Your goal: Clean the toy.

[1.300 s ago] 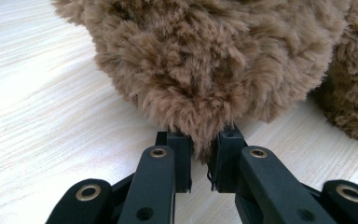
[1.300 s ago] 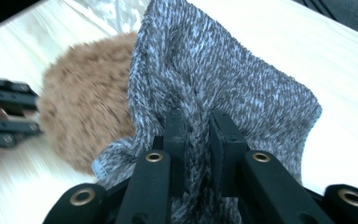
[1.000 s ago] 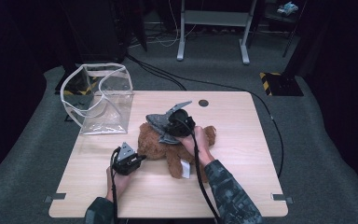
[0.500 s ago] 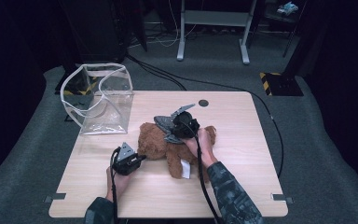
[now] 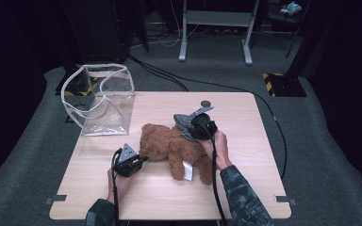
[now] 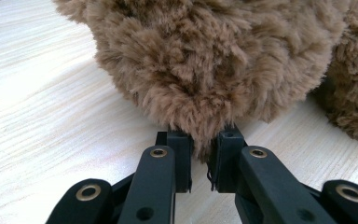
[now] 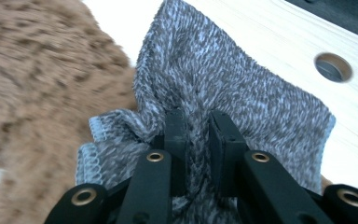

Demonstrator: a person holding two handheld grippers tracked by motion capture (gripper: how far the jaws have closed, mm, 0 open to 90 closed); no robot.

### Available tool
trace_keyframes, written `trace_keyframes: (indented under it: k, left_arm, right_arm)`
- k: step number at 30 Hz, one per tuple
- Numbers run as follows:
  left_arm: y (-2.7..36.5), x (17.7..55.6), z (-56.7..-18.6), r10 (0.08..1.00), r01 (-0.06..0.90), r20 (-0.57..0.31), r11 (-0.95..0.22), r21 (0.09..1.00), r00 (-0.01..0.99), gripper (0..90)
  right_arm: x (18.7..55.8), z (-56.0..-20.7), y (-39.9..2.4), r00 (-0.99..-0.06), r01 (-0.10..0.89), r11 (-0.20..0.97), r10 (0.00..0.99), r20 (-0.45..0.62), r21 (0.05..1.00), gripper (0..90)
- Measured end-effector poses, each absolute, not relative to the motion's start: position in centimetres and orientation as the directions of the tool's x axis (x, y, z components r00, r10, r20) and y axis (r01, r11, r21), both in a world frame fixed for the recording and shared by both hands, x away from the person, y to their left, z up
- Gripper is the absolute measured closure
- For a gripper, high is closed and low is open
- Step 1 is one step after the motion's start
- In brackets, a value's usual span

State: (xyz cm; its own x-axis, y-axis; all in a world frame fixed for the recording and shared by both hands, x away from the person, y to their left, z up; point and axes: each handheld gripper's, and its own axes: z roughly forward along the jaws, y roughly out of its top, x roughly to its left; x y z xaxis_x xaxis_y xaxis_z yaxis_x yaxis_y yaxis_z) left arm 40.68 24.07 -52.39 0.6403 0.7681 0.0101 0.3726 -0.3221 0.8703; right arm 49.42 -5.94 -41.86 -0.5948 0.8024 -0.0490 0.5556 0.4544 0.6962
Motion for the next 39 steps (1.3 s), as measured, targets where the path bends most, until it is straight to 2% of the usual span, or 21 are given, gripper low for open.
trace_keyframes:
  k: [9, 13, 20, 26, 31, 39]
  left_arm:
    - [24.0, 40.7, -52.4, 0.768, 0.380, 0.007, -0.325, 0.866, 0.641, 80.9]
    - [24.0, 40.7, -52.4, 0.769, 0.378, 0.014, -0.330, 0.865, 0.639, 80.9]
    - [24.0, 40.7, -52.4, 0.769, 0.379, 0.013, -0.329, 0.865, 0.639, 81.0]
    - [23.9, 40.7, -52.4, 0.773, 0.373, 0.016, -0.323, 0.870, 0.634, 80.9]
    - [23.9, 40.7, -52.5, 0.775, 0.376, 0.009, -0.318, 0.871, 0.632, 81.0]
    - [23.9, 40.7, -52.4, 0.771, 0.373, 0.015, -0.325, 0.869, 0.636, 81.0]
  right_arm:
    - [49.9, -42.5, -8.9, -0.524, 0.602, 0.411, 0.850, -0.049, 0.685, 79.1]
    - [49.9, -41.4, -9.0, -0.535, 0.573, 0.394, 0.844, -0.036, 0.718, 79.0]
    - [49.3, -38.7, -4.8, -0.634, 0.504, 0.397, 0.773, 0.017, 0.767, 78.8]
    - [50.0, -39.1, -0.1, -0.691, 0.475, 0.458, 0.723, -0.004, 0.752, 78.6]
    - [50.8, -40.7, 1.6, -0.694, 0.507, 0.500, 0.720, -0.011, 0.701, 78.7]
    - [51.7, -41.7, 1.0, -0.662, 0.551, 0.536, 0.747, -0.056, 0.639, 78.9]
